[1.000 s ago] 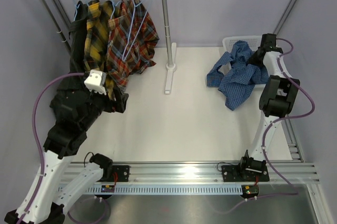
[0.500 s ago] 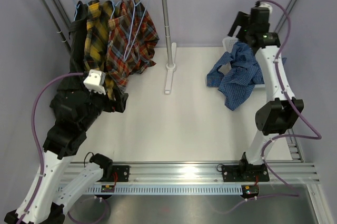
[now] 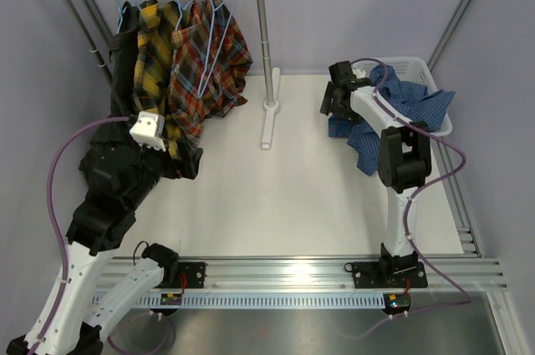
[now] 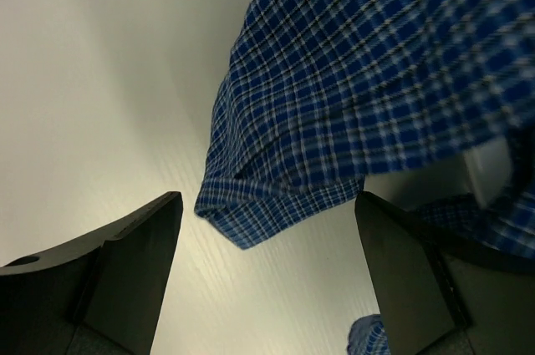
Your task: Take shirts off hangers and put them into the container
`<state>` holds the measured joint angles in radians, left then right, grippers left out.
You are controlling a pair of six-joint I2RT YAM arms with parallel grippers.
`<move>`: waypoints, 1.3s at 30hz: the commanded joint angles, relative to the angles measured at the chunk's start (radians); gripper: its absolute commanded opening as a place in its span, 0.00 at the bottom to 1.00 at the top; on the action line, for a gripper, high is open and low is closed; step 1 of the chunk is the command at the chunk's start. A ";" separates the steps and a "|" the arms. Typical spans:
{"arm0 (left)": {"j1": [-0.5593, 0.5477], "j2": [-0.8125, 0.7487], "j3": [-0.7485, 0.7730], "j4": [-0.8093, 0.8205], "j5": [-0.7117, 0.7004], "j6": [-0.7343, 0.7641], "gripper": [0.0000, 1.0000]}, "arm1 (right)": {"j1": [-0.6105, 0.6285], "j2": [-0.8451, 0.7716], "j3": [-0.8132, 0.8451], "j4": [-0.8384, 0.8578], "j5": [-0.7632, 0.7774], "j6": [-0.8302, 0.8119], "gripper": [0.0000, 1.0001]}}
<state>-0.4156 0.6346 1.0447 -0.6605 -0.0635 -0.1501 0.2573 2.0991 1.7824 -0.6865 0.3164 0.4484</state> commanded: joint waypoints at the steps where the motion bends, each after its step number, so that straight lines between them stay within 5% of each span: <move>1: -0.005 -0.013 0.002 0.018 0.008 -0.003 0.99 | 0.016 0.058 0.090 -0.025 0.056 0.070 0.93; 4: -0.006 -0.016 0.002 0.013 0.007 -0.005 0.99 | 0.016 0.129 0.145 -0.041 0.062 0.096 0.90; 6: -0.005 -0.021 0.003 0.009 0.007 -0.005 0.99 | 0.016 0.154 0.167 -0.061 0.076 0.108 0.75; 8: -0.005 -0.024 0.006 0.001 0.002 -0.006 0.99 | 0.016 0.164 0.169 -0.054 0.111 0.110 0.48; 10: -0.006 -0.027 0.008 -0.008 -0.002 -0.005 0.99 | 0.016 0.139 0.175 -0.057 0.153 0.105 0.08; 11: -0.005 -0.027 0.011 -0.013 -0.005 -0.003 0.99 | 0.016 0.124 0.173 -0.050 0.162 0.090 0.01; 17: -0.005 -0.032 0.009 -0.019 -0.012 -0.003 0.99 | -0.018 -0.020 0.254 -0.031 0.208 -0.020 0.00; 26: -0.005 -0.029 0.009 -0.019 -0.010 -0.009 0.99 | -0.317 -0.094 0.370 -0.031 0.115 -0.037 0.00; 39: -0.005 0.000 0.018 -0.019 -0.006 -0.017 0.99 | -0.446 0.258 0.482 -0.226 -0.223 -0.008 0.00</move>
<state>-0.4164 0.6250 1.0447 -0.7029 -0.0681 -0.1585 -0.1913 2.2936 2.2051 -0.7990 0.2237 0.4423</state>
